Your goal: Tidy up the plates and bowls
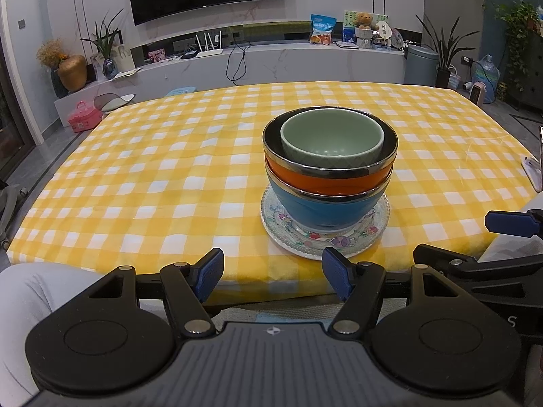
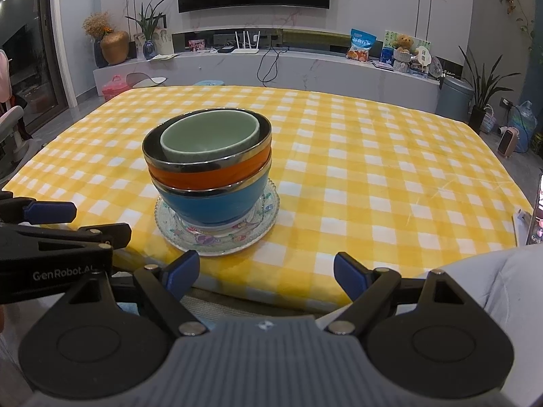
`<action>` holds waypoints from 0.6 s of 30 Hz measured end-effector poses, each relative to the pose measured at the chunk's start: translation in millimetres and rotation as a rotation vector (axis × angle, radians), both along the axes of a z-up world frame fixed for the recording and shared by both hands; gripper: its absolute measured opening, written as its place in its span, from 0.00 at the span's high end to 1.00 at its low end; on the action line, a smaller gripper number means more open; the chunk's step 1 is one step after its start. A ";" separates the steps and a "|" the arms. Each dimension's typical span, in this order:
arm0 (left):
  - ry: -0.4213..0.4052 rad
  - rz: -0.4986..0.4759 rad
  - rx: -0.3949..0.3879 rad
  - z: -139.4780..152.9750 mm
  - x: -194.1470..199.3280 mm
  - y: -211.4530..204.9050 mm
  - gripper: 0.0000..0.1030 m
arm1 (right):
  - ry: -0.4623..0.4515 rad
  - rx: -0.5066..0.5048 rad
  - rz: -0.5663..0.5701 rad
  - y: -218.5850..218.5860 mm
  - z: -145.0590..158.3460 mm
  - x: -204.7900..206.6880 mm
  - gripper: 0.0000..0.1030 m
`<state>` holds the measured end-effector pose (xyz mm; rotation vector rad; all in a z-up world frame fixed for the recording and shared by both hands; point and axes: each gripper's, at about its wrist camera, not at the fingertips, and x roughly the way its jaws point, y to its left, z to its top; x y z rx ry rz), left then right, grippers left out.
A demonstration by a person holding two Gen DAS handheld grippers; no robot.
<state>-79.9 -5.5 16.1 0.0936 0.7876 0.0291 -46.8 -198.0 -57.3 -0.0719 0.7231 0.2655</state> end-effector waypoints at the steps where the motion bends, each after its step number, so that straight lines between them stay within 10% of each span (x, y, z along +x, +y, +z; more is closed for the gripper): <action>1: 0.000 0.000 0.000 0.0 0.1 0.2 0.24 | 0.000 0.000 0.000 -0.1 -0.2 0.3 0.18; 18: 0.002 0.002 0.000 -0.2 -0.1 1.4 0.24 | 0.004 0.002 -0.003 -0.4 -0.4 0.4 0.18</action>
